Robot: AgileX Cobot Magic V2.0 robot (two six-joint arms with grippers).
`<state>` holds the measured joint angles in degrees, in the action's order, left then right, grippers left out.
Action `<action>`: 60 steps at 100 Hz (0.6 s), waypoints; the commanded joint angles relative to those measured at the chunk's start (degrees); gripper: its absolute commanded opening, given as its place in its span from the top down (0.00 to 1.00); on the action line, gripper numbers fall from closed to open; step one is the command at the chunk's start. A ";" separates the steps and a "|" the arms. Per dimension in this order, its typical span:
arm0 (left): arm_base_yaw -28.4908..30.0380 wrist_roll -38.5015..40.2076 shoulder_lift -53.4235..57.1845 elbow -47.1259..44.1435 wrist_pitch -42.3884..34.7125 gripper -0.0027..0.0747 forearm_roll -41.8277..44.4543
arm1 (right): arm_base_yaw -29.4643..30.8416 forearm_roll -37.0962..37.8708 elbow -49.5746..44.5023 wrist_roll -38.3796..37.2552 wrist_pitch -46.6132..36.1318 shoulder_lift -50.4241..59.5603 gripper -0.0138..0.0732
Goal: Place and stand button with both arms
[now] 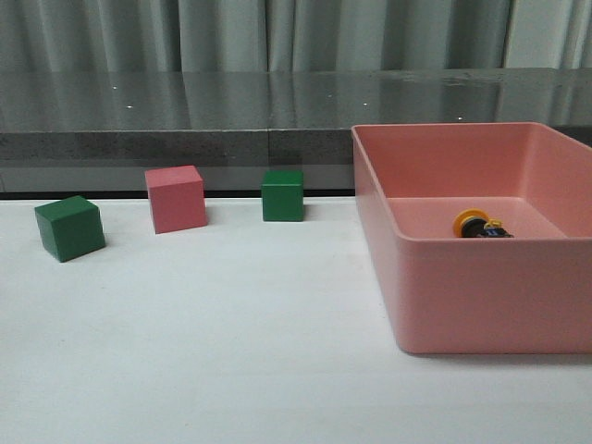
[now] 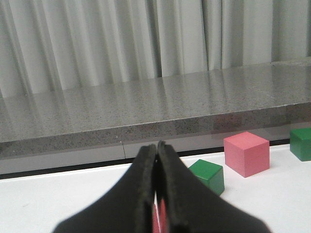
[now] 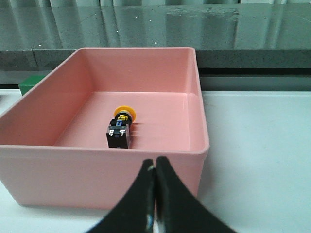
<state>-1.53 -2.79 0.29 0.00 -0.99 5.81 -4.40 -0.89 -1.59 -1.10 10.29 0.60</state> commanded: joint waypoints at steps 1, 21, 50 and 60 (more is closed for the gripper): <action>0.08 0.44 1.62 -2.60 -4.57 0.99 -0.34 | 0.24 0.41 0.86 -0.10 -5.18 1.22 0.91; 0.08 0.44 1.62 -2.60 -4.57 0.99 -0.34 | 0.24 0.41 0.86 -0.10 -5.29 1.22 0.91; 0.08 0.44 1.62 -2.60 -4.57 0.99 -0.34 | 0.24 -6.54 3.57 -1.19 -17.83 0.17 0.91; 0.08 0.44 1.62 -2.60 -4.57 0.99 -0.34 | 0.19 -8.22 9.92 -1.26 -12.38 -3.08 0.91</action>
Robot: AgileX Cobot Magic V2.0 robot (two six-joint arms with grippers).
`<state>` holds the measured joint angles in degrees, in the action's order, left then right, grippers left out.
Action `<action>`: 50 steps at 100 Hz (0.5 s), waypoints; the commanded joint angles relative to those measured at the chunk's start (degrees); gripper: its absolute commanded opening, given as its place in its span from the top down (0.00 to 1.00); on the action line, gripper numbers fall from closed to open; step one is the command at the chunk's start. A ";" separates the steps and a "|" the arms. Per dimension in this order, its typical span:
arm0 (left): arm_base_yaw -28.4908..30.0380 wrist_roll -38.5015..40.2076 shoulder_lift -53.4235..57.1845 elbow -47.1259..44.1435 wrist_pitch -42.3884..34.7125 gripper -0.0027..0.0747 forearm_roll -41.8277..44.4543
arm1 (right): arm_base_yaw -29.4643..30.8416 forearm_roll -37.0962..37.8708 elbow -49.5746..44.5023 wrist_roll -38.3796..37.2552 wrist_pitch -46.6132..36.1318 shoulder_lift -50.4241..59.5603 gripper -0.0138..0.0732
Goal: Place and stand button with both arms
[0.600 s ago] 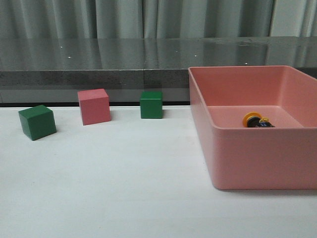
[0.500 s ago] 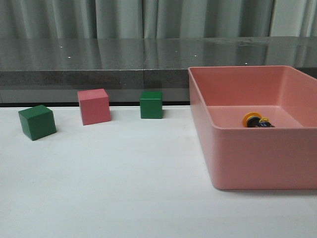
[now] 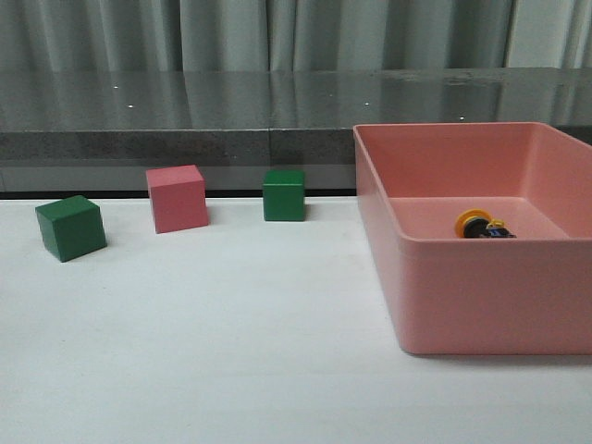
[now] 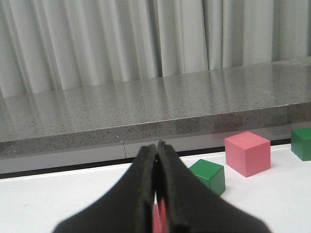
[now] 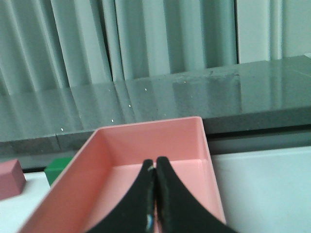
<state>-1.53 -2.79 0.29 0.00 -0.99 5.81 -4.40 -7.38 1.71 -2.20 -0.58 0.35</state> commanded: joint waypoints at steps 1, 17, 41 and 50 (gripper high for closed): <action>0.08 0.44 1.62 -2.60 -4.57 0.99 -0.34 | 0.19 -1.73 7.17 -0.15 -0.37 -3.17 0.91; 0.08 0.44 1.62 -2.60 -4.57 0.99 -0.34 | 0.19 -1.60 22.17 0.03 13.35 -14.56 0.91; 0.08 0.44 1.62 -2.60 -4.57 0.99 -0.34 | 0.13 -2.52 43.33 0.07 24.94 -35.64 0.91; 0.08 0.44 1.62 -2.60 -4.57 0.99 -0.34 | 0.13 -3.18 47.66 0.07 25.12 -42.69 0.91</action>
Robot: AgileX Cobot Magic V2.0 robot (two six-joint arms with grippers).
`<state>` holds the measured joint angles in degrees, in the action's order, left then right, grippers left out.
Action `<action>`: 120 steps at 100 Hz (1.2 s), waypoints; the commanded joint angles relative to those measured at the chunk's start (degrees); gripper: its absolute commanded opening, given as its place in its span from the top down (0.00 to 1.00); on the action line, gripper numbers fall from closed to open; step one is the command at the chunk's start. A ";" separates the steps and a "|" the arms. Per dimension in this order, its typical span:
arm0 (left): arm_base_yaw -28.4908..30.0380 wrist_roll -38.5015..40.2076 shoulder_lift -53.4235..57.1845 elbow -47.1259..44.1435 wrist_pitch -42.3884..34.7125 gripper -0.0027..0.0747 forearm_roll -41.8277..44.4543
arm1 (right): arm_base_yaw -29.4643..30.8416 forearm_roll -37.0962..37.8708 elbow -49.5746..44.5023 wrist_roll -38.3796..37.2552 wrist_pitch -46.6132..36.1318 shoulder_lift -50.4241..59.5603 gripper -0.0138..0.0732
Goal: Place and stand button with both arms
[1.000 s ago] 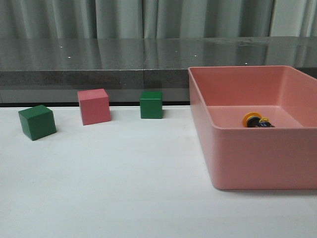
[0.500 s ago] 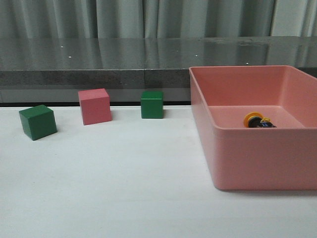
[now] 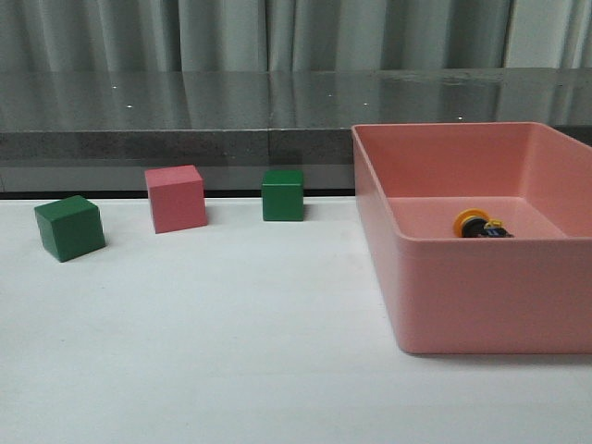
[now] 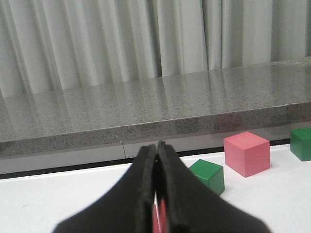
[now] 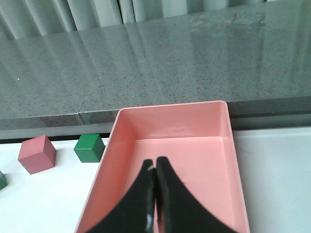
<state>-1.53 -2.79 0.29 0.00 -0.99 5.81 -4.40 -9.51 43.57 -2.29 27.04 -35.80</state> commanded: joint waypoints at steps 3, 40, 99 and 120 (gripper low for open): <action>0.08 0.44 1.62 -2.60 -4.57 0.99 -0.34 | 0.13 -1.05 6.95 0.40 -2.63 -9.37 0.91; 0.08 0.44 1.62 -2.60 -4.57 0.99 -0.34 | -3.03 -1.16 14.05 8.04 -4.50 -33.64 0.88; 0.08 0.44 1.62 -2.60 -4.57 0.99 -0.34 | -5.17 -1.16 14.05 9.76 -14.92 -53.10 0.18; 0.08 0.44 1.62 -2.60 -4.57 0.99 -0.34 | -5.17 -1.16 14.05 9.76 -15.08 -59.27 0.18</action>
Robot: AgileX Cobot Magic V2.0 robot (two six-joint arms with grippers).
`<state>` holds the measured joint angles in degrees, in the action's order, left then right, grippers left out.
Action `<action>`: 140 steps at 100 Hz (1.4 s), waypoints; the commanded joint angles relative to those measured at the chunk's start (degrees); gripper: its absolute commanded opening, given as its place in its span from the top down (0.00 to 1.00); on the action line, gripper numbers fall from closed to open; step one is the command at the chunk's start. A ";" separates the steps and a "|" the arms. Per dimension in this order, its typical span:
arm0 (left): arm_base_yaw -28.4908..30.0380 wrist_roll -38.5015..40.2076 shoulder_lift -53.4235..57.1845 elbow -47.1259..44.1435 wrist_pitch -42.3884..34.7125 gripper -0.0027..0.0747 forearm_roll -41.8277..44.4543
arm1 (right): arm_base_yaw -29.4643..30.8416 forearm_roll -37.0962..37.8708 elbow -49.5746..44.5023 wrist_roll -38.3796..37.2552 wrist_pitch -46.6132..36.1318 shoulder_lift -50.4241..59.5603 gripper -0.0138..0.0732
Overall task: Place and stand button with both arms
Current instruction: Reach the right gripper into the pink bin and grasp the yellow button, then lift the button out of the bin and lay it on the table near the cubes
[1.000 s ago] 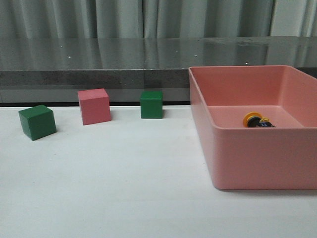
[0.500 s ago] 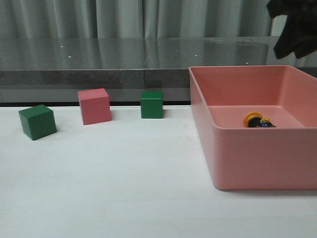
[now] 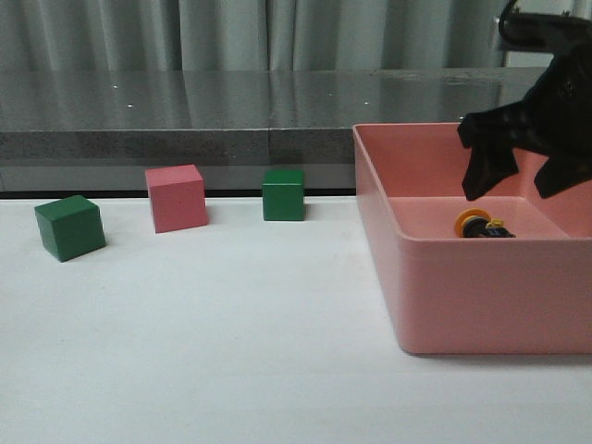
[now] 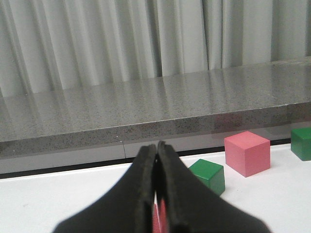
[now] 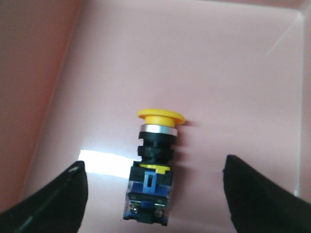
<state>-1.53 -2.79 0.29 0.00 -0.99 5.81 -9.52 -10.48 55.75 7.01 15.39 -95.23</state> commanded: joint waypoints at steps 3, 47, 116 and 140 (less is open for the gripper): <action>0.08 0.44 1.62 -2.60 -4.57 0.99 -0.34 | -0.04 -0.20 1.88 0.46 -3.43 -0.60 0.18; 0.08 0.44 1.62 -2.60 -4.57 0.99 -0.34 | -0.04 -0.20 1.88 0.46 -2.21 -5.07 0.69; 0.08 0.44 1.62 -2.60 -4.57 0.99 -0.34 | -18.48 -0.20 16.64 26.55 11.62 7.09 0.85; 0.08 0.44 1.62 -2.60 -4.57 0.99 -0.34 | -26.08 -0.20 28.61 40.19 16.03 -6.60 0.85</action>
<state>-1.53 -2.79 0.29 0.00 -0.99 5.81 -33.72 -10.56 79.20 41.84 32.10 -100.11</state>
